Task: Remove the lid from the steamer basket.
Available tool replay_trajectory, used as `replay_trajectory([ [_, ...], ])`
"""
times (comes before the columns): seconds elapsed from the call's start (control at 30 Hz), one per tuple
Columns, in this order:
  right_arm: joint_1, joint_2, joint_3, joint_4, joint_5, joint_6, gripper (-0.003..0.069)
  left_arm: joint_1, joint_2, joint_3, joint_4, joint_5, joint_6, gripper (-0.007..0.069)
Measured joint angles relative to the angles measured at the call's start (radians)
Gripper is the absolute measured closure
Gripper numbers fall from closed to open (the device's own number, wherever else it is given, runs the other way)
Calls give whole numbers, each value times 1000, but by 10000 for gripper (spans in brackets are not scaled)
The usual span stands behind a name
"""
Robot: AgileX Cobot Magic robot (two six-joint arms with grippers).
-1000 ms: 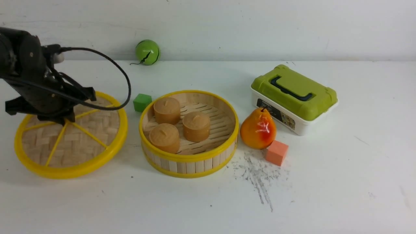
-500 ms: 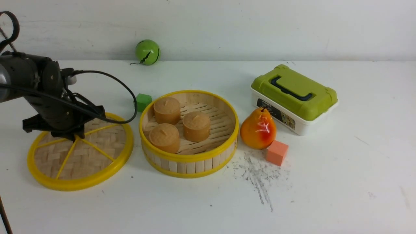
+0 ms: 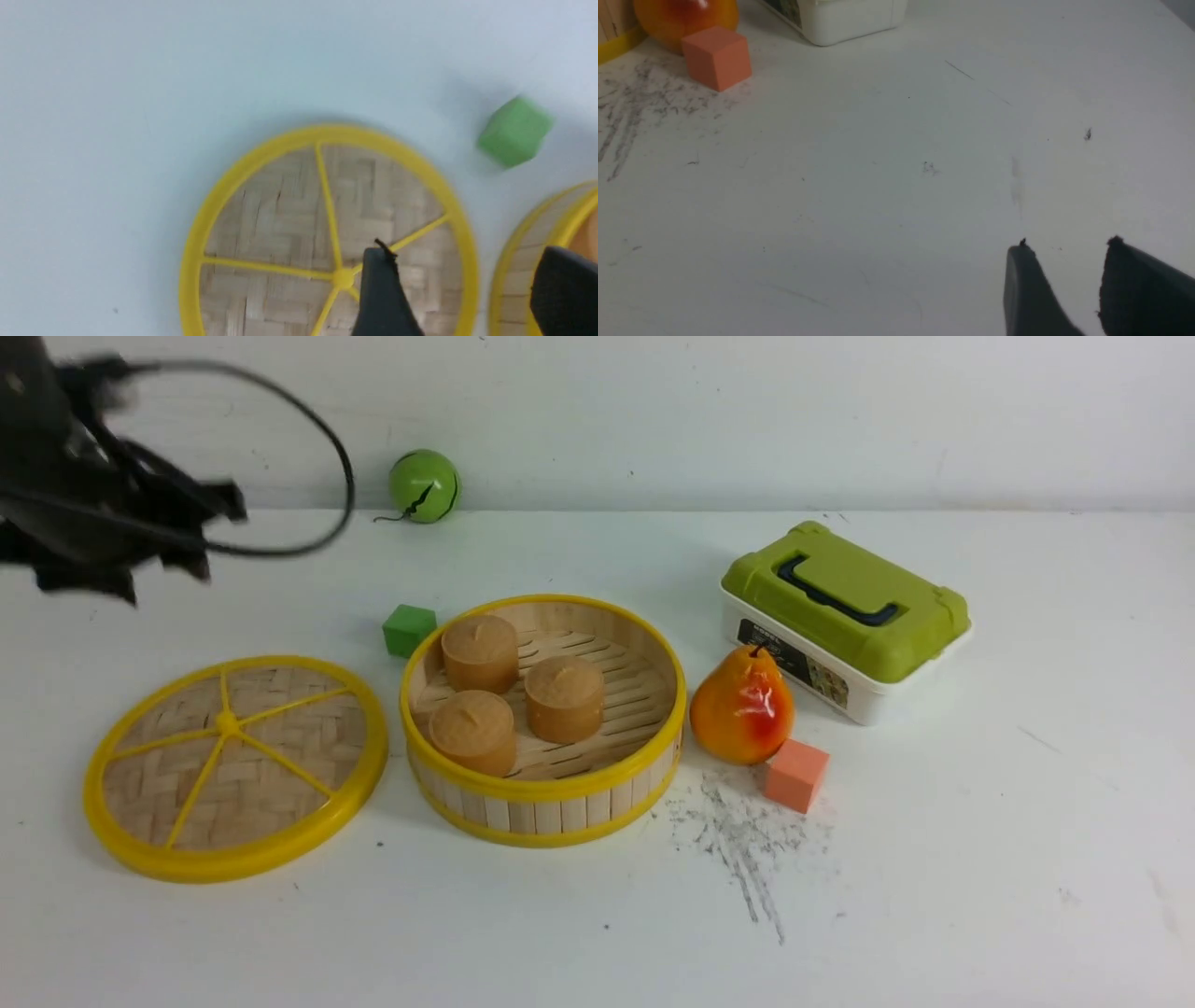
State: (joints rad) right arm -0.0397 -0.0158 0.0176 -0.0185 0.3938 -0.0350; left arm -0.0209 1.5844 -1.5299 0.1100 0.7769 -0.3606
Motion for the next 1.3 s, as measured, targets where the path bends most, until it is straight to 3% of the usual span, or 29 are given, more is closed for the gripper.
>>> replay_trajectory([
  [0.1,0,0,0,0,0,0,419,0,-185,-9,-3,-7,21,225],
  [0.2,0,0,0,0,0,0,419,0,-378,10,-19,-36,29,287],
  [0.33,0,0,0,0,0,0,419,0,-632,157,-51,-106,53,439],
  [0.43,0,0,0,0,0,0,419,0,-844,357,-101,-172,65,593],
  [0.5,0,0,0,0,0,0,419,0,-957,478,-141,-199,101,637],
  [0.6,0,0,0,0,0,0,419,0,-1084,619,-195,-202,180,637],
  [0.73,0,0,0,0,0,0,419,0,-1314,849,-336,-159,396,637],
  [0.9,0,0,0,0,0,0,419,0,-1392,948,-470,-112,537,637],
  [1.1,0,0,0,0,0,0,419,-23,-1393,1005,-539,-130,573,637],
  [1.3,0,0,0,0,0,0,419,-144,-1393,1020,-533,-156,576,637],
])
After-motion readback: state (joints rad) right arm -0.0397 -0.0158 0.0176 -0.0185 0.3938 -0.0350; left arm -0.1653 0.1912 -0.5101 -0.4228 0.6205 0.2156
